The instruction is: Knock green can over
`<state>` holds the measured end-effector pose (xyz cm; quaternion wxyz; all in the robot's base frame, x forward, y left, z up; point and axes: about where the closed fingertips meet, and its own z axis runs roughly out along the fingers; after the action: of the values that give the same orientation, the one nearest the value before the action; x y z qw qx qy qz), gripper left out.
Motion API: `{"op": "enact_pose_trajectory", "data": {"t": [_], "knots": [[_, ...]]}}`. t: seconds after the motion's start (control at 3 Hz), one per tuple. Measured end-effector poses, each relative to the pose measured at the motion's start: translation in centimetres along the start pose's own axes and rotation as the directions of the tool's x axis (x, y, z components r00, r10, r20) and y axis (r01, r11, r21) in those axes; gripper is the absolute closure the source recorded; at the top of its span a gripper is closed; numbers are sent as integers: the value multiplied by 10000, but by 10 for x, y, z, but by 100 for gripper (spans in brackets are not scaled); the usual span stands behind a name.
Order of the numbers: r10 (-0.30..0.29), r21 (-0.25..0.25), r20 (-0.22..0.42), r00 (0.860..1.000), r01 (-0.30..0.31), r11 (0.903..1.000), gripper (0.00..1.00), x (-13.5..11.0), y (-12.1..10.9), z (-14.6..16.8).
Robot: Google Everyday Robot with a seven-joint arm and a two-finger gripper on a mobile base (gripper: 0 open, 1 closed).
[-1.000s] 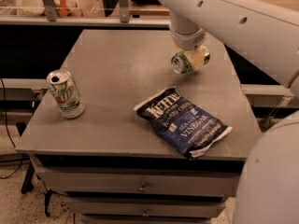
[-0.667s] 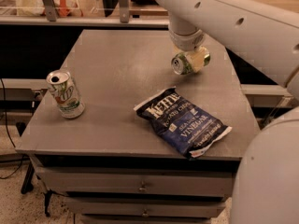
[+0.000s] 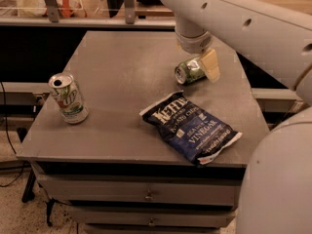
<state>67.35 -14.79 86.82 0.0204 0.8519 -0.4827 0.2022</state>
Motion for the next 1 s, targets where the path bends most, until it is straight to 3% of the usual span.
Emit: {"op": "enact_pose_trajectory", "data": {"t": [0.67,1.0], "knots": [[111,-54,190,9998,-110,9999,0,1,2,1],[330,-73,751,9966,-325,9994,0,7,2,-2]]}}
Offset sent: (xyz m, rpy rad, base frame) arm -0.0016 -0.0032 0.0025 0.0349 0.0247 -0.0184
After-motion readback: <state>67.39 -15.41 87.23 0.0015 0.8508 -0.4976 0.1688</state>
